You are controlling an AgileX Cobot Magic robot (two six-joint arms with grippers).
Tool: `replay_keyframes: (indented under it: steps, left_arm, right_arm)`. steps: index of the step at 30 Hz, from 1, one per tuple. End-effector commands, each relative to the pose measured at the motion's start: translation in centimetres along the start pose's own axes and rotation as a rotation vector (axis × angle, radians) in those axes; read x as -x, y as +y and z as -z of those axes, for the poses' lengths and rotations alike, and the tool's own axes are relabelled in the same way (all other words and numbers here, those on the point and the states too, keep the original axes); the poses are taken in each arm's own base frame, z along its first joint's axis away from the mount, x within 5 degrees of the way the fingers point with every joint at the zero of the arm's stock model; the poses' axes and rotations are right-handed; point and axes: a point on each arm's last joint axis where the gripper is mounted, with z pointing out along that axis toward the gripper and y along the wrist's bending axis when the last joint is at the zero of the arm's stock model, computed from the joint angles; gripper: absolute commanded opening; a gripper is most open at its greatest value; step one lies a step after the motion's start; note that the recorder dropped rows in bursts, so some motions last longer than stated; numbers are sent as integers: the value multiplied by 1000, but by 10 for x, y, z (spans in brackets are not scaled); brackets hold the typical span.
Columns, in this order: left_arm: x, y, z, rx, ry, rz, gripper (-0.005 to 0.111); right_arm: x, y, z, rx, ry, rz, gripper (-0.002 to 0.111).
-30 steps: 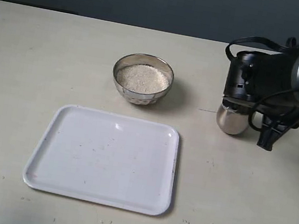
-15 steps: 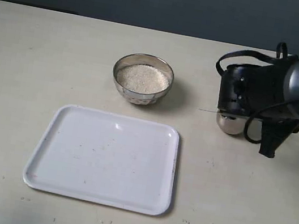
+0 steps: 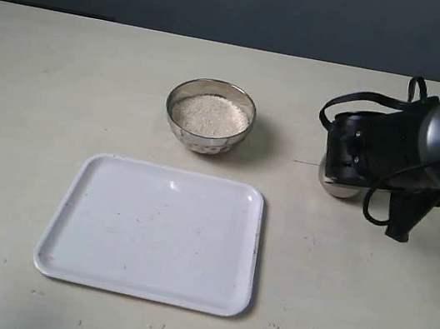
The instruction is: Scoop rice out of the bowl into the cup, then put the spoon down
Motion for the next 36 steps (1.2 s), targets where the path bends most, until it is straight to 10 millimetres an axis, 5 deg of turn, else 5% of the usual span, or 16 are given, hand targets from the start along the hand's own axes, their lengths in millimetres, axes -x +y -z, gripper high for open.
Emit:
replay_keyframes:
  steps: [1,36]
  left_arm:
    - [2,-1,1,-11,-16,-3,1]
    - [2,-1,1,-11,-16,-3,1]
  right_arm:
    - [-1,-3,0,-53,14,3,-1]
    - [5,-1,12,-117,-39,-31,-1]
